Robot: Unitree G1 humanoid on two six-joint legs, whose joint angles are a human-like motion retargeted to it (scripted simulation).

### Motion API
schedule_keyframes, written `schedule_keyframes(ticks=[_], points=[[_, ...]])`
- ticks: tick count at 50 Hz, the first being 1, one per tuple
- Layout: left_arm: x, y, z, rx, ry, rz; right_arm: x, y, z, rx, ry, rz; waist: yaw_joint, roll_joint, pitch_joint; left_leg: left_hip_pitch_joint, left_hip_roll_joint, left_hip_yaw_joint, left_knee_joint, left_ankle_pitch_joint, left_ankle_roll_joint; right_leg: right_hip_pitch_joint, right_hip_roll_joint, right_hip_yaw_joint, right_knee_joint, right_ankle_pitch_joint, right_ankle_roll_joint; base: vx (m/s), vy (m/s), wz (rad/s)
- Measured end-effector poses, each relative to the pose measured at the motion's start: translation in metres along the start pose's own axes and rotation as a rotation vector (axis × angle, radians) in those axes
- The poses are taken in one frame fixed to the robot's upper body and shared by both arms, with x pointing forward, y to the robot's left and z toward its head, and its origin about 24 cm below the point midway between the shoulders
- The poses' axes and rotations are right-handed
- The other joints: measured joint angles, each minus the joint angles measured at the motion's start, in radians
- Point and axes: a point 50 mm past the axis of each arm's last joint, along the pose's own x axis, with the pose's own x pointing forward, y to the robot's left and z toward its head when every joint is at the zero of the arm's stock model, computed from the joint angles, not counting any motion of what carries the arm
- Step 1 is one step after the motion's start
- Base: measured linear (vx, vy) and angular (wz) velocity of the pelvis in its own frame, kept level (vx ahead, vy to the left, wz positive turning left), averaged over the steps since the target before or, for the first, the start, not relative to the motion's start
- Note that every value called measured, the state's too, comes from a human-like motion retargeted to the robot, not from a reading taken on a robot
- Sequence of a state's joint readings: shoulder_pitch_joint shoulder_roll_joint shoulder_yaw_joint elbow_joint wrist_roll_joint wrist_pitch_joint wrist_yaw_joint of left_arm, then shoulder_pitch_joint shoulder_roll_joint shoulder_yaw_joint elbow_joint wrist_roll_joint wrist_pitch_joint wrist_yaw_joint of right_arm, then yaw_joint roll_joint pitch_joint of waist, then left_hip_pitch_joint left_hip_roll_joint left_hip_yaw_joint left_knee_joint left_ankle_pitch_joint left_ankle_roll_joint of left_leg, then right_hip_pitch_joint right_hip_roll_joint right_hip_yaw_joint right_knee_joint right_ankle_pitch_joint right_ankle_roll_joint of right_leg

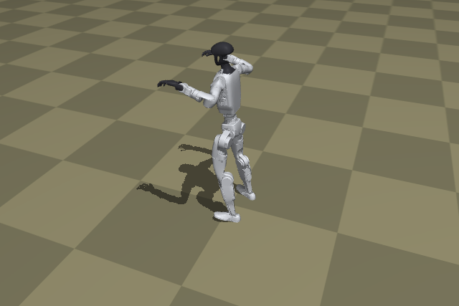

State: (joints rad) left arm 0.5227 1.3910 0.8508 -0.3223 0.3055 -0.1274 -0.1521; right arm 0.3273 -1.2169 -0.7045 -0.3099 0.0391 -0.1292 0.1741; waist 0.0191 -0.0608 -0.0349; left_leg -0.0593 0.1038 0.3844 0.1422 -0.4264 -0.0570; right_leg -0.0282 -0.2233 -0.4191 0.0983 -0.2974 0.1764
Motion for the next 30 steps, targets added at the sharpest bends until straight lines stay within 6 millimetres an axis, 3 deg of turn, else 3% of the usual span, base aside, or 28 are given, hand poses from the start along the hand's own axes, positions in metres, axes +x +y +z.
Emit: schedule_keyframes(ticks=[30], points=[[0.0096, 0.0073, 0.0105, -0.023, -0.065, 0.018, 0.0037, -0.0021, 0.0077, 0.000, -0.036, 0.020, -0.008, 0.006, -0.031, 0.006, -0.001, -0.002, 0.003, -0.001, -0.005, 0.012, -0.002, -0.005, -0.002, -0.001, 0.000, 0.00, 0.00, 0.00]])
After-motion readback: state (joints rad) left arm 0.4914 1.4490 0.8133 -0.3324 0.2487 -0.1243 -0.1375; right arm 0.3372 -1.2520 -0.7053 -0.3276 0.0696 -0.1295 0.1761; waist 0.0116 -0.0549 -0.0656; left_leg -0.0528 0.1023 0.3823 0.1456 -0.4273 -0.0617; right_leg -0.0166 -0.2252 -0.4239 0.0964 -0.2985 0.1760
